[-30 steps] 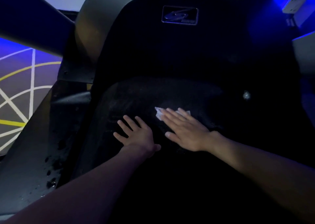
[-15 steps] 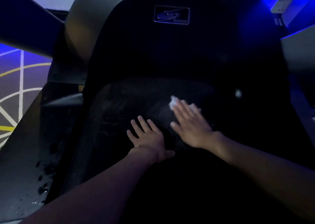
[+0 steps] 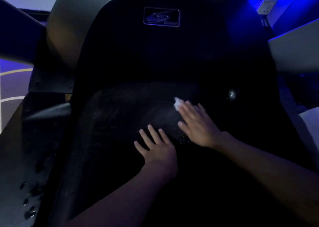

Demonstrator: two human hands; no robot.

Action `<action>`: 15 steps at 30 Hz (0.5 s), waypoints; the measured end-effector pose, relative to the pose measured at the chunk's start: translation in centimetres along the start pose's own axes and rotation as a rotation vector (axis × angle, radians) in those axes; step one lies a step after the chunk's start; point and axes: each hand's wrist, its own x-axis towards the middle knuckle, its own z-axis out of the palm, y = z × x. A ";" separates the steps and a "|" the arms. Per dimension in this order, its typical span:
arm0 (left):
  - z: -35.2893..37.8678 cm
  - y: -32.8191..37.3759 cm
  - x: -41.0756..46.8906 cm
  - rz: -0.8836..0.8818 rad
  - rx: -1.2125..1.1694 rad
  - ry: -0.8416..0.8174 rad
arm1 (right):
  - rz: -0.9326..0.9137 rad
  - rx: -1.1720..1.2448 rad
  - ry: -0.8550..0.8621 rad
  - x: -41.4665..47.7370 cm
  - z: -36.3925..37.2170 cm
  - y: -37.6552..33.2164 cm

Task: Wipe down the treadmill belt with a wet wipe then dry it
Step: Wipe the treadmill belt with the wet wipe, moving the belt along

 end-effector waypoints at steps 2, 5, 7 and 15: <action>-0.5 0.0 0.2 -0.006 -0.078 -0.053 | 0.144 0.024 -0.082 0.3 0.0 -0.4; -0.8 0.2 0.4 -0.018 -0.123 -0.062 | -0.003 0.042 -0.130 -1.7 0.2 -3.2; -0.3 0.1 0.0 -0.021 -0.103 -0.036 | -0.043 0.026 -0.137 -2.8 0.1 -3.0; 0.7 0.5 0.4 -0.038 -0.038 0.037 | -0.128 -0.062 -0.051 -4.2 1.8 -1.0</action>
